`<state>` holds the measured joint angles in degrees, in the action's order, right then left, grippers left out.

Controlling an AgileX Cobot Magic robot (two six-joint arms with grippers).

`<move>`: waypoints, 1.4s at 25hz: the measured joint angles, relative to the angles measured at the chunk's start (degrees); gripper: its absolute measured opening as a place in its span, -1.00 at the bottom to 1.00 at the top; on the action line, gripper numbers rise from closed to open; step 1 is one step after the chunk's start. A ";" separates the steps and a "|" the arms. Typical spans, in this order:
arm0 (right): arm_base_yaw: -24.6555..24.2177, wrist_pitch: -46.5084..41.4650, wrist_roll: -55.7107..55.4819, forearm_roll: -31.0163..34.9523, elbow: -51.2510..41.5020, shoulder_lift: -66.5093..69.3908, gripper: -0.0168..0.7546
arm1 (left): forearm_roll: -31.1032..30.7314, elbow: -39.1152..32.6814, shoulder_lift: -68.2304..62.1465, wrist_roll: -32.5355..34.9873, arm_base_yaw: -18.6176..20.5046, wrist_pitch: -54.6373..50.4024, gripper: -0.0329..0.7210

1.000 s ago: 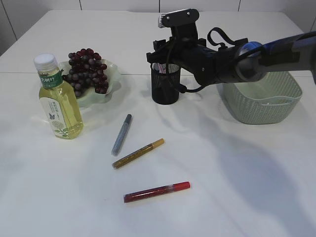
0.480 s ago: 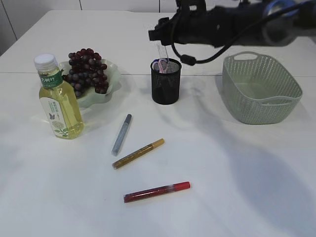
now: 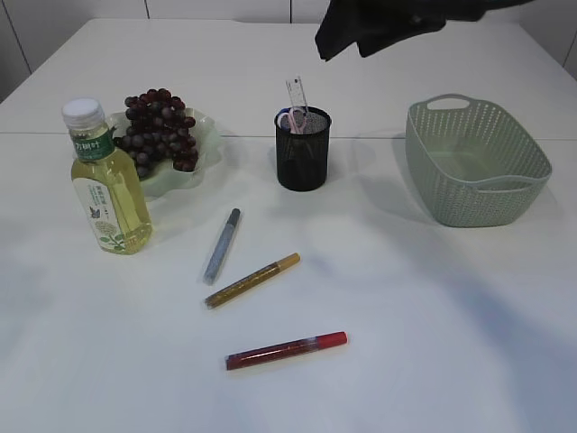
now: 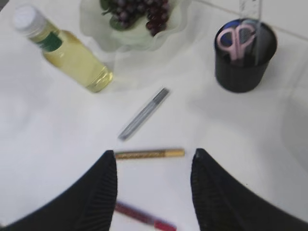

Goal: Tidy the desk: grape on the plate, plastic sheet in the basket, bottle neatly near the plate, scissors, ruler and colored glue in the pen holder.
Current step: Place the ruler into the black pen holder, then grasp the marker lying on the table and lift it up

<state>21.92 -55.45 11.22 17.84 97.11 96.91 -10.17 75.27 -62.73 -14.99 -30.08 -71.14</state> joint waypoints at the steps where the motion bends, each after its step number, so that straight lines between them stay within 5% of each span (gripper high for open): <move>1: 0.00 -2.87 -0.14 0.93 0.13 -0.91 0.08 | 0.68 0.00 -0.38 0.00 0.00 0.25 -0.15; 6: 0.00 -14.61 -1.01 2.27 0.13 -2.36 0.07 | 3.95 0.00 -4.06 0.59 0.00 2.04 -0.15; 18: 0.00 -15.81 -5.54 2.63 -1.35 -3.75 0.05 | 5.40 15.71 -23.80 1.63 -1.00 0.34 -0.15; 35: 0.00 -15.94 -6.81 4.91 -26.64 -29.77 0.05 | 14.27 35.76 -62.05 3.28 0.82 0.21 -0.15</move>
<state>21.92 -71.39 4.41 22.75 70.46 67.14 4.10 111.02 -124.78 -11.71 -29.26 -70.93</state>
